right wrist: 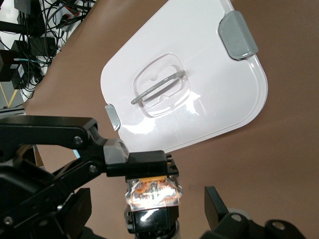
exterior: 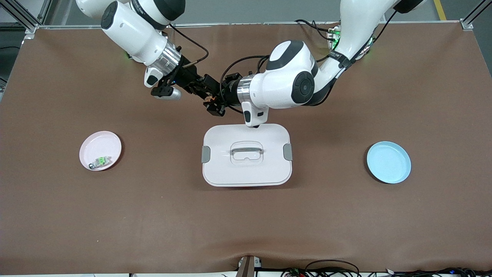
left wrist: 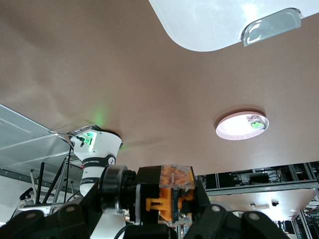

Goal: Transfer orange switch to right arm and place
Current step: 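Close the right gripper on the switch while the left gripper opens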

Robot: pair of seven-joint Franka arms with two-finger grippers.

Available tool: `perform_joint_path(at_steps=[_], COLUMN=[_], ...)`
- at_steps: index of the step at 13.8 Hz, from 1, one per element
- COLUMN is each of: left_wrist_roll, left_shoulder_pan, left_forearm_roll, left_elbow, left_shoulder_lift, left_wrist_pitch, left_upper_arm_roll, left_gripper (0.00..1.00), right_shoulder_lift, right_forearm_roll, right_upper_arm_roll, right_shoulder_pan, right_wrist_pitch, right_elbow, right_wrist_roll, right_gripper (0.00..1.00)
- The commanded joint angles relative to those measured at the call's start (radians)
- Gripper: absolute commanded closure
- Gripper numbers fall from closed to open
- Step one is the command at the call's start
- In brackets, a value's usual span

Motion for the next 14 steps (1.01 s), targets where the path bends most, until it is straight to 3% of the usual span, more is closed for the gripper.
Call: perform_joint_path(at_steps=[1,2,3,6,12,14], left_wrist_roll=[-0.017,-0.017,-0.017,-0.017,-0.017,-0.017], left_shoulder_pan=[-0.011,-0.012,-0.017,-0.017,-0.017,-0.017], left_forearm_roll=[-0.019,-0.019,-0.019,-0.019,-0.019,-0.019], left_elbow=[0.017,0.017,0.017,0.017,0.017,0.017], left_shoulder_lift=[0.001,0.003,0.001,0.001,0.0,-0.002], left_wrist_pitch=[-0.004,-0.002,-0.002,-0.002,-0.002,-0.002], left_upper_arm_roll=[-0.004,-0.004,-0.004,-0.003,-0.003,-0.003], left_gripper=[1.0,1.0,1.0,1.0,1.0,1.0], right_shoulder_lift=[0.005,0.002,-0.007,-0.057,-0.056,-0.051], right_forearm_roll=[0.03,0.03,0.03,0.036,0.079,0.093], right_upper_arm_roll=[-0.001,-0.001,-0.001,-0.006,-0.004,-0.004], right_shoulder_pan=[0.019,0.017,0.009,-0.02,-0.012,-0.007], right_wrist_pitch=[0.011,0.009,0.0,-0.054,-0.034,-0.017], right_elbow=[-0.012,-0.022,-0.04,-0.069,-0.071,-0.069], right_wrist_roll=[-0.024,-0.03,-0.06,-0.093,-0.093,-0.093], right_gripper=[0.11,0.13,0.0,0.0,0.0,0.24])
